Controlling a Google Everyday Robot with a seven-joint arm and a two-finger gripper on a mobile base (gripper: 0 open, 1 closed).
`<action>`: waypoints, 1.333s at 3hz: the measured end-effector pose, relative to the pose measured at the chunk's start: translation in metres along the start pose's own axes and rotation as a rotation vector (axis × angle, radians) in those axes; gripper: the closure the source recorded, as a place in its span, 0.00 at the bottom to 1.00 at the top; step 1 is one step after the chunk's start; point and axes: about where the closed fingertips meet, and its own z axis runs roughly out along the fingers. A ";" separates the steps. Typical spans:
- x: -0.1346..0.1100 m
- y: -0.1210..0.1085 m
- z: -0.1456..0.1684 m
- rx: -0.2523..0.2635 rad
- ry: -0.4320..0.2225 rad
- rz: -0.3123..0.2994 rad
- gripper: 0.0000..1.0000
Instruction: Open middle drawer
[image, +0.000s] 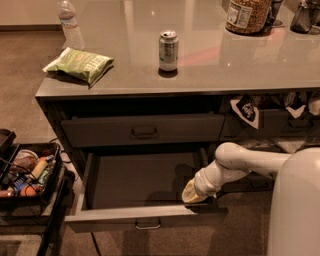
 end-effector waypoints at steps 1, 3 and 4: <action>-0.018 0.023 0.013 -0.087 -0.035 0.052 1.00; -0.039 0.048 0.022 -0.196 -0.094 0.167 1.00; -0.039 0.044 0.023 -0.191 -0.100 0.159 1.00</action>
Offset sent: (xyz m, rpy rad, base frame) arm -0.0744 0.0486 0.0160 0.0782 0.3587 -0.0242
